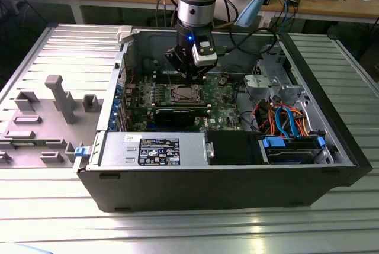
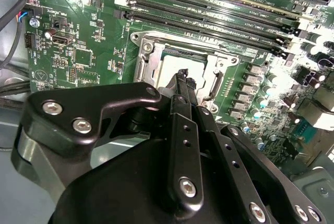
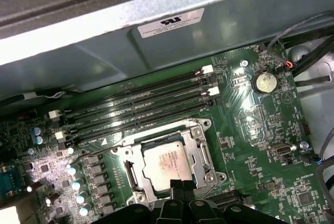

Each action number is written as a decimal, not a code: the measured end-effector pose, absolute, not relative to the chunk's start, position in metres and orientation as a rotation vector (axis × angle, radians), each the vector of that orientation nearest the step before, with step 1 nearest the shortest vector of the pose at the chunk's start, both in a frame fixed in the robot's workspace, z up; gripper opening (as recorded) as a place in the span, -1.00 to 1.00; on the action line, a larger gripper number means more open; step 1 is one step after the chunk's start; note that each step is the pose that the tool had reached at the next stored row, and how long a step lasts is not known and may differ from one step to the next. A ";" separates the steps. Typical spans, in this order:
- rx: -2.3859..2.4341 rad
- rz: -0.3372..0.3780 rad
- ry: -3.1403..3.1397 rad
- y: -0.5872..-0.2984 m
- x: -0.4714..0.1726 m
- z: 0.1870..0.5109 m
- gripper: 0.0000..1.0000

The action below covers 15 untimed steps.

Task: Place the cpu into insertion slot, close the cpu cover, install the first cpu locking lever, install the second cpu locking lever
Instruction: 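Install the first cpu locking lever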

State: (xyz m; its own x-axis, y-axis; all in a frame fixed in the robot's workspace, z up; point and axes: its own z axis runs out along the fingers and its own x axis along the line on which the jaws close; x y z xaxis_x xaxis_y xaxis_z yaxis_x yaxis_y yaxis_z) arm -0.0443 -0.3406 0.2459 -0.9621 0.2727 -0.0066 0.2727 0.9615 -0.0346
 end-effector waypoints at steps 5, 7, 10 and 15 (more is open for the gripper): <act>0.416 -0.055 3.111 -0.341 -0.044 0.246 -0.79; 0.411 -0.055 3.112 -0.341 -0.044 0.246 -0.79; 0.403 -0.055 3.113 -0.341 -0.044 0.246 -0.79; 0.392 -0.055 3.114 -0.341 -0.044 0.246 -0.79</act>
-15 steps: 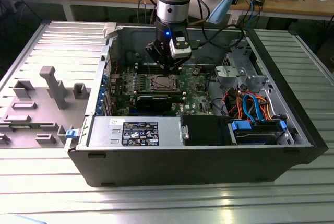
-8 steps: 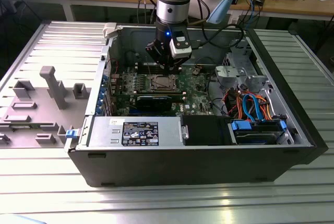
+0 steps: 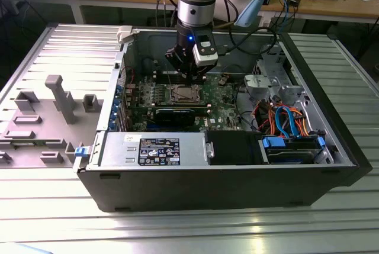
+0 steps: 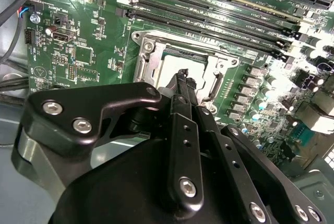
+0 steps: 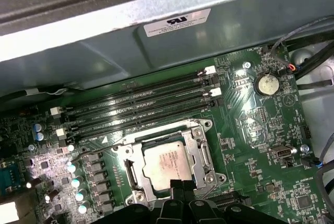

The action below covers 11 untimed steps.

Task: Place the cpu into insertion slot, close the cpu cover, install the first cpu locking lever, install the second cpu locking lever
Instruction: 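Install the first cpu locking lever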

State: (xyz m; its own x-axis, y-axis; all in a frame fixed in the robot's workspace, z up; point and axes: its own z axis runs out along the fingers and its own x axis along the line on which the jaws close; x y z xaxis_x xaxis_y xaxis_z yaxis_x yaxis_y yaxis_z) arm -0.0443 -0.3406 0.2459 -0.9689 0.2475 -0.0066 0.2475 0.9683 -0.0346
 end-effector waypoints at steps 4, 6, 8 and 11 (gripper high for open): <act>0.382 -0.055 3.115 -0.341 -0.044 0.246 -0.79; 0.376 -0.055 3.116 -0.341 -0.044 0.246 -0.79; 0.371 -0.055 3.117 -0.341 -0.044 0.246 -0.79; 0.362 -0.055 3.118 -0.341 -0.044 0.246 -0.79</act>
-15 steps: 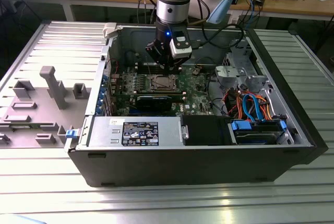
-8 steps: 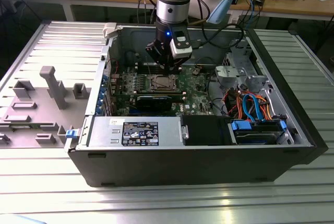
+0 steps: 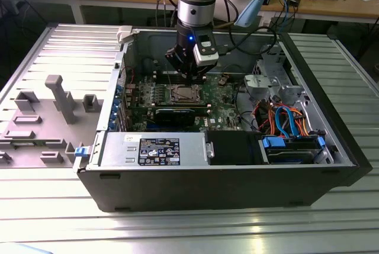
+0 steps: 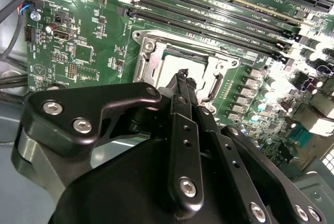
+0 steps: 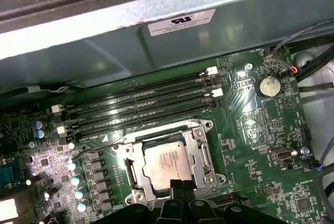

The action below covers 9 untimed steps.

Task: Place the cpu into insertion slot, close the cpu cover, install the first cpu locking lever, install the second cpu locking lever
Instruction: 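Install the first cpu locking lever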

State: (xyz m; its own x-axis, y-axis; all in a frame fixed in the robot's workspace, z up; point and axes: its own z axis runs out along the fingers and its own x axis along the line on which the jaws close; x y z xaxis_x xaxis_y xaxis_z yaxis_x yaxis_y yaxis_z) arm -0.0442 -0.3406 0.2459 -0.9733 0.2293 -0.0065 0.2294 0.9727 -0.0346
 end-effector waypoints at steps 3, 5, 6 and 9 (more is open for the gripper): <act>0.356 -0.055 3.118 -0.341 -0.044 0.246 -0.79; 0.352 -0.055 3.119 -0.341 -0.044 0.246 -0.79; 0.349 -0.055 3.119 -0.341 -0.044 0.246 -0.79; 0.341 -0.055 3.120 -0.341 -0.044 0.246 -0.79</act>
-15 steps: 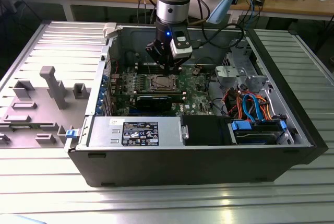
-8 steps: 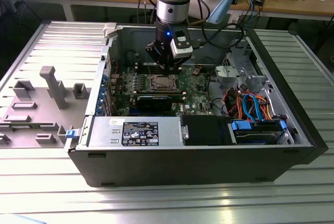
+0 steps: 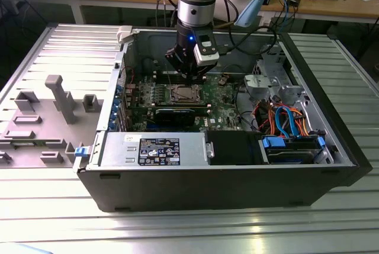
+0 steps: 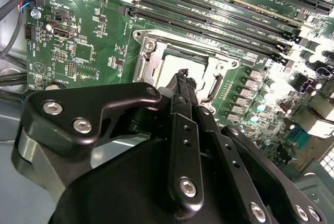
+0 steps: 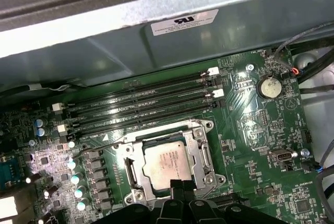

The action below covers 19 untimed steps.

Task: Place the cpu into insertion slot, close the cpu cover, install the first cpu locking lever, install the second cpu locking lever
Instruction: 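Install the first cpu locking lever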

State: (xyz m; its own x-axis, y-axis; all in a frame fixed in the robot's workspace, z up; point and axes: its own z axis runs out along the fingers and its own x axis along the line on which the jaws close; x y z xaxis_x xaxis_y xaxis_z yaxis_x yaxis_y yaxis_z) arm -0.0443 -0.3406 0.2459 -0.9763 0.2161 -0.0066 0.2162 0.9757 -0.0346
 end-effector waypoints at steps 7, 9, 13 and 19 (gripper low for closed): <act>0.320 -0.055 3.122 -0.341 -0.044 0.246 -0.79; 0.315 -0.055 3.122 -0.341 -0.044 0.246 -0.79; 0.303 -0.055 3.123 -0.341 -0.044 0.246 -0.79; 0.290 -0.055 3.124 -0.341 -0.044 0.246 -0.79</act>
